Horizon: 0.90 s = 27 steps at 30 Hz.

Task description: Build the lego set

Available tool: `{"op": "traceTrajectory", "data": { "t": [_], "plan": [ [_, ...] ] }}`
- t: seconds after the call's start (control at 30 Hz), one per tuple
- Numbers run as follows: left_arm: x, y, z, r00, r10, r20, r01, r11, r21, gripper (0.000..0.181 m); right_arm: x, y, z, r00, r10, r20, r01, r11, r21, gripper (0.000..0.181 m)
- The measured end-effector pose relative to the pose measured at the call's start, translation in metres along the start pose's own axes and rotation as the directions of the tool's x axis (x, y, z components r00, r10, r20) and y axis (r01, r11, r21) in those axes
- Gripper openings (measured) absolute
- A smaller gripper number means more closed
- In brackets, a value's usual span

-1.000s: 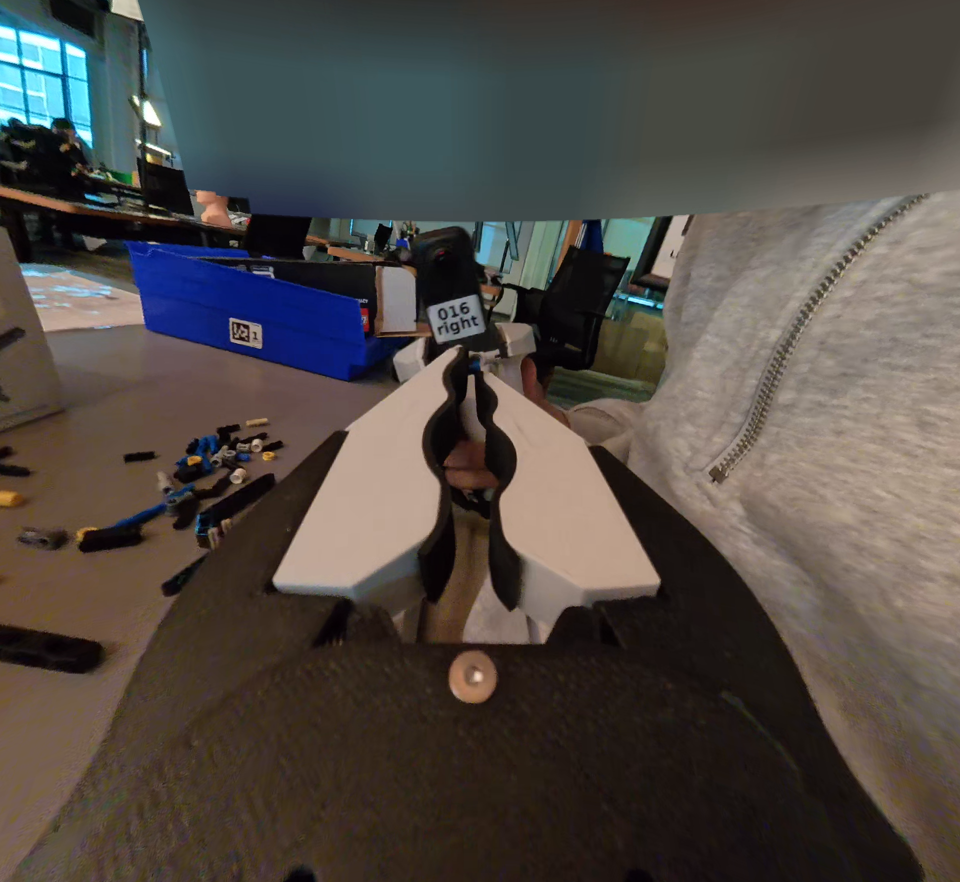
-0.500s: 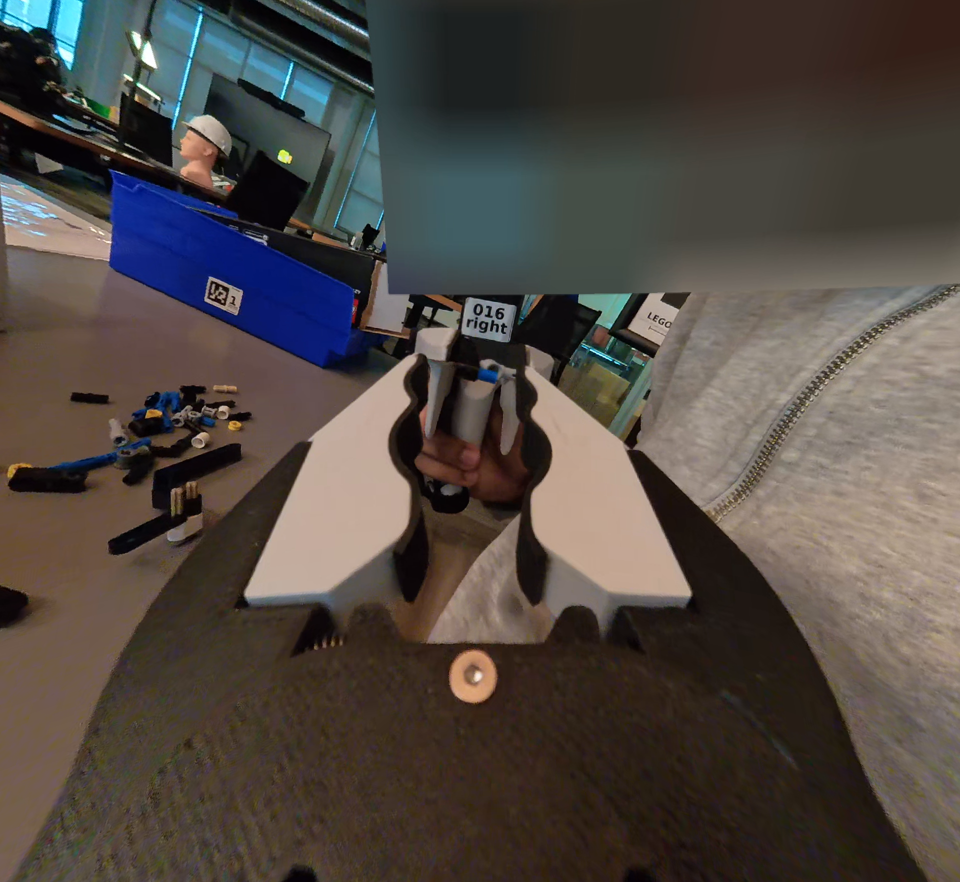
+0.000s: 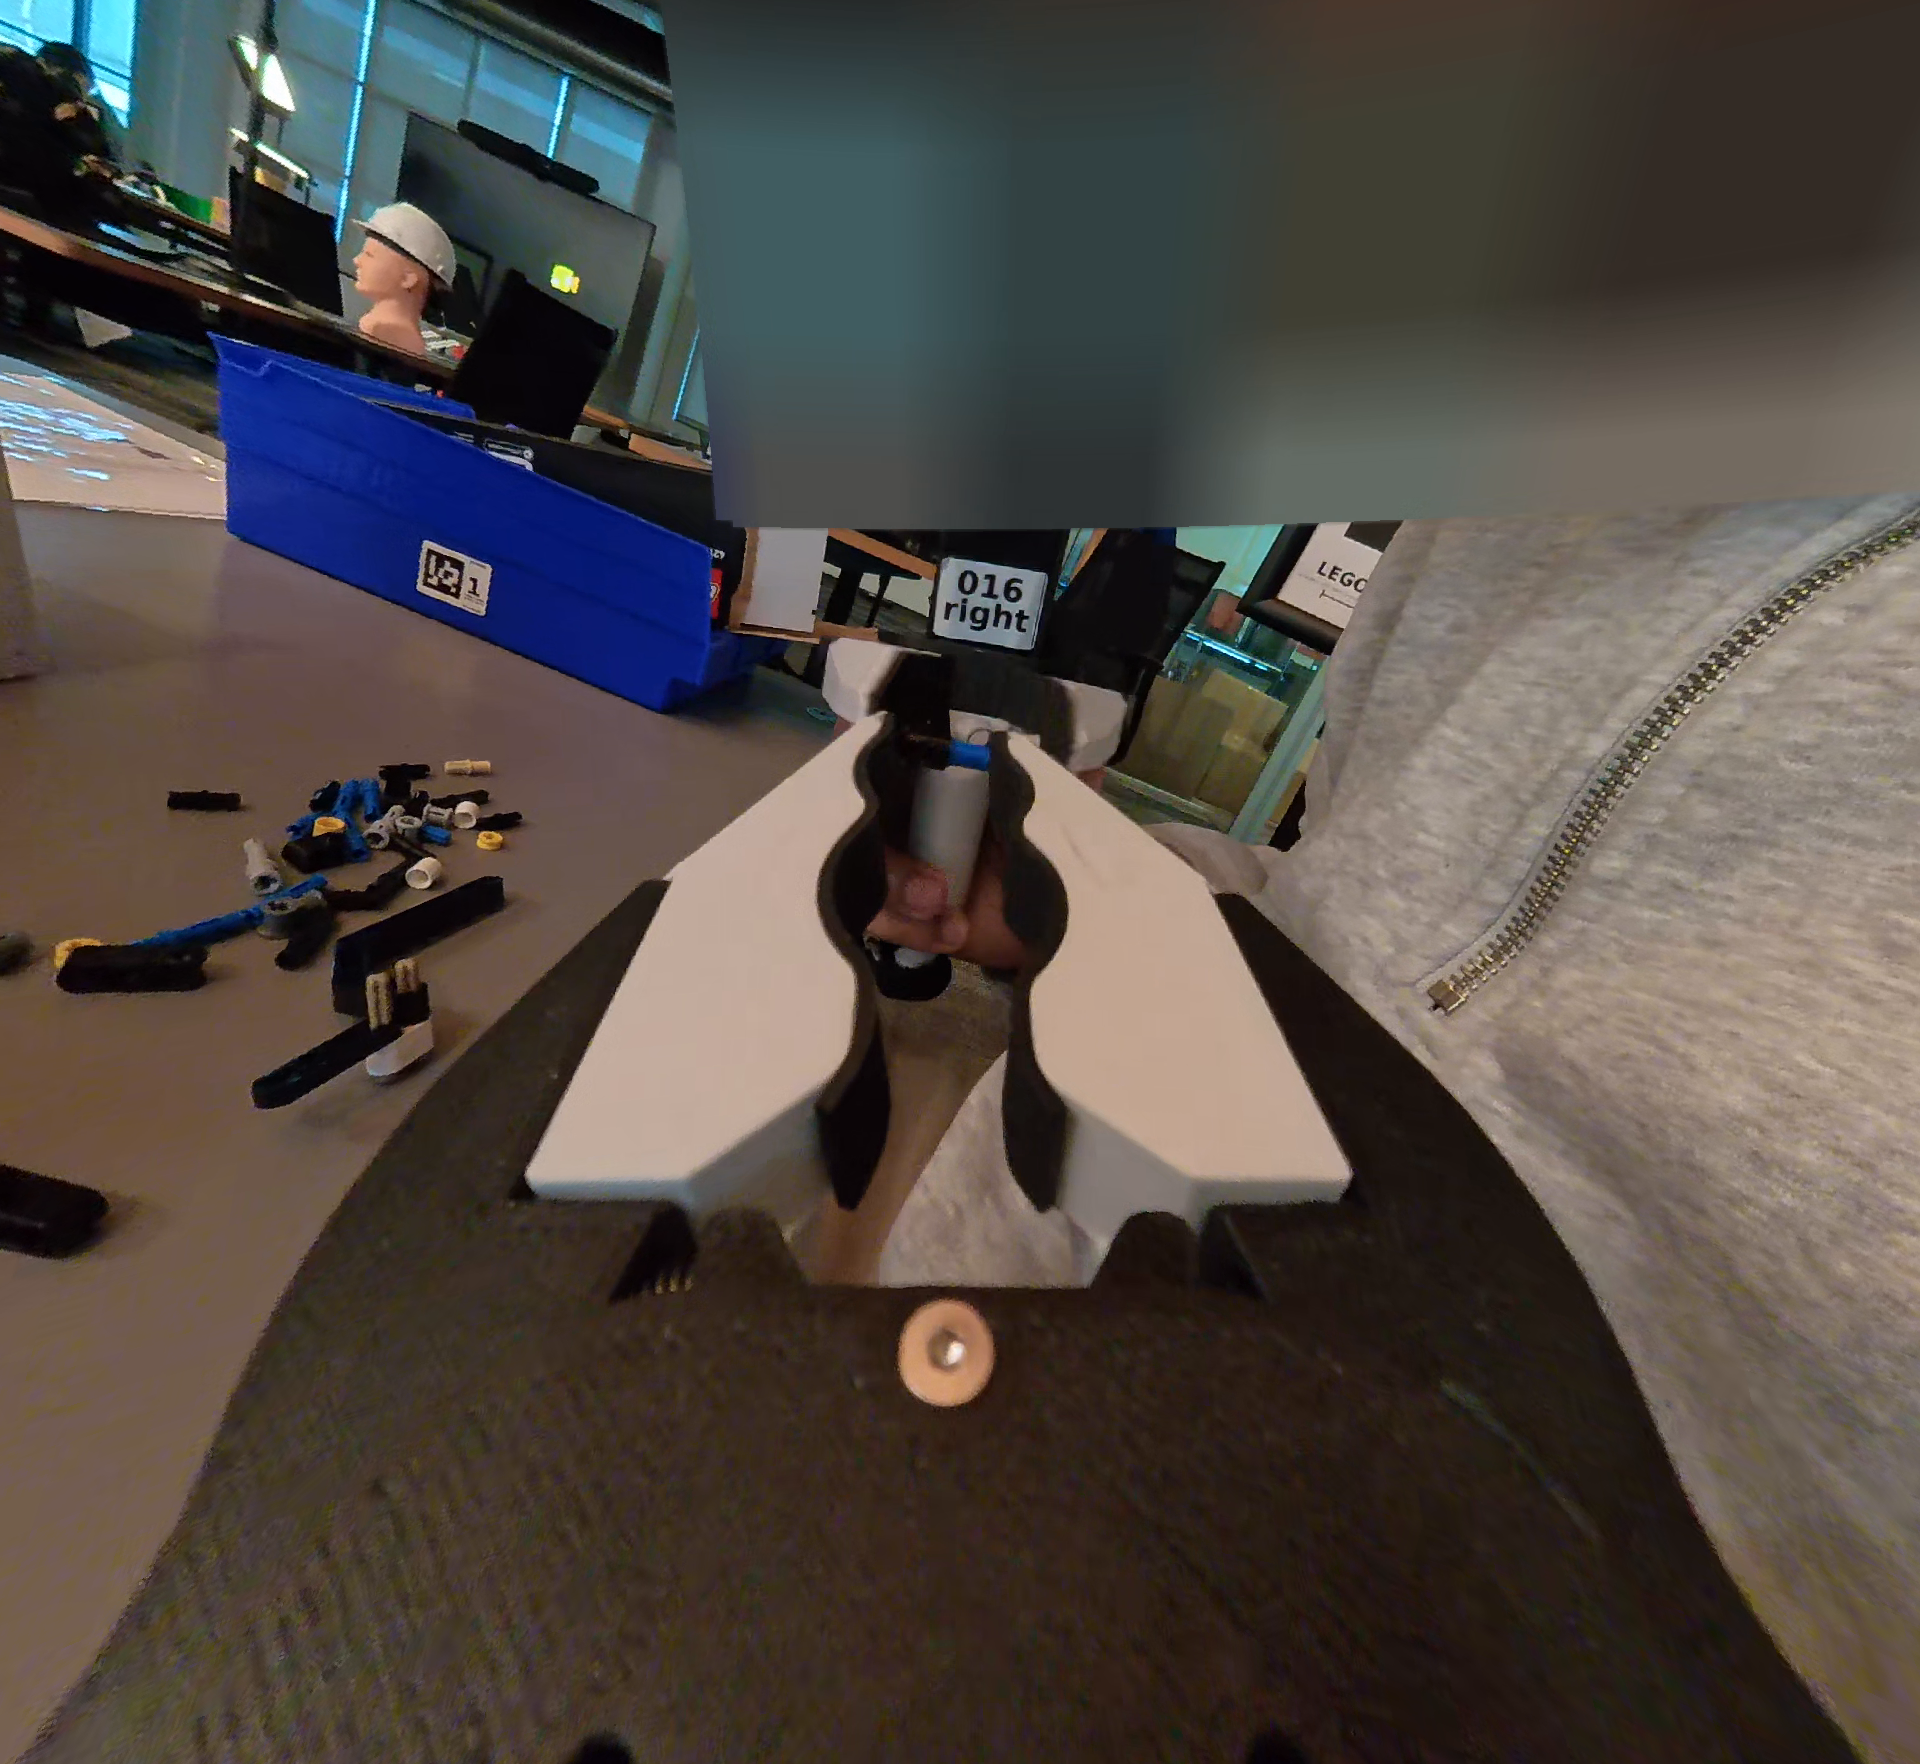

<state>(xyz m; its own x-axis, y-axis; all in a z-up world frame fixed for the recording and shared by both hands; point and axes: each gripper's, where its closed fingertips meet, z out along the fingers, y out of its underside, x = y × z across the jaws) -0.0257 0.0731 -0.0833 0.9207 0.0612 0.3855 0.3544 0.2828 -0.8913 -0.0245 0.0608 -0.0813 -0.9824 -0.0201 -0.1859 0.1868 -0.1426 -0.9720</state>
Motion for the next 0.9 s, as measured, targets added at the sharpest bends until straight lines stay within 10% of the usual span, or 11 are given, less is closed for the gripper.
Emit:
{"op": "traceTrajectory", "data": {
  "t": [0.1,0.4,0.9],
  "plan": [
    [0.000,-0.002,-0.002,1.000,-0.017,-0.011,0.017,1.000,0.005,0.013,0.002,-0.002,0.000,1.000,0.001,0.002,-0.001,1.000,-0.001,0.061],
    [0.001,0.004,-0.003,0.999,0.043,-0.018,-0.045,0.997,-0.065,0.013,-0.001,0.010,-0.005,0.999,0.019,0.044,-0.014,0.995,-0.101,0.028],
    [0.003,0.011,-0.002,0.997,0.069,-0.027,-0.072,0.990,-0.121,0.013,-0.006,0.011,-0.007,0.998,-0.034,0.058,0.040,0.993,-0.108,0.025]
  ]
}}
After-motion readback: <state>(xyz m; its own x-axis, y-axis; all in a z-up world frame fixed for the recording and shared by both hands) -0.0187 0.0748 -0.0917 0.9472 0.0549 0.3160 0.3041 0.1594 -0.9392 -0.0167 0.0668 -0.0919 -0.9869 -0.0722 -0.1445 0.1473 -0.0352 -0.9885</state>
